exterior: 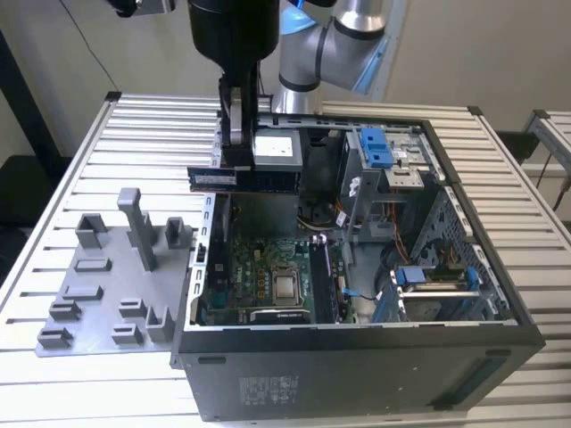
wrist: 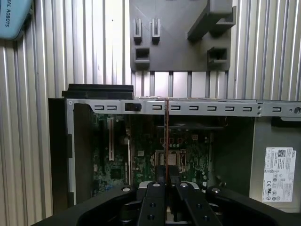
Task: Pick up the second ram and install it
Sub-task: 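Pick up the second ram and move it above second insertion slot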
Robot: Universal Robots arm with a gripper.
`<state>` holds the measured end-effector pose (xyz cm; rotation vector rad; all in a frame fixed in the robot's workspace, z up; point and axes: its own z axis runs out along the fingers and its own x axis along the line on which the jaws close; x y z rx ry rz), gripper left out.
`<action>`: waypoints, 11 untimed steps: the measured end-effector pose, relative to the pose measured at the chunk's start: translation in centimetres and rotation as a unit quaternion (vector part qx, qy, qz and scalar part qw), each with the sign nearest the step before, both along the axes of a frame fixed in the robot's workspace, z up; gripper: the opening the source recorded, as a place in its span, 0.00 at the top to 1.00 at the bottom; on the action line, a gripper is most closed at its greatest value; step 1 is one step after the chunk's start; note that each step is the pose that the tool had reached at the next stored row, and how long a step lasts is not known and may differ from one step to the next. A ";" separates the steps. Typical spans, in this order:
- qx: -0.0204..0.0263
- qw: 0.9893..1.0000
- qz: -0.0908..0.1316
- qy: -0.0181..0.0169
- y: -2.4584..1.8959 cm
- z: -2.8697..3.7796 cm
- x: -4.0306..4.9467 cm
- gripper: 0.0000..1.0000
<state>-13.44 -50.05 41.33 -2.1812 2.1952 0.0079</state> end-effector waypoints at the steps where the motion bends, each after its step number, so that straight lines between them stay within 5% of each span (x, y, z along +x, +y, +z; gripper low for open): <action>1: 0.000 1.000 0.000 0.000 0.00 0.00 0.16 0.86; 11: 0.000 1.000 0.000 0.000 0.00 0.00 1.64 0.86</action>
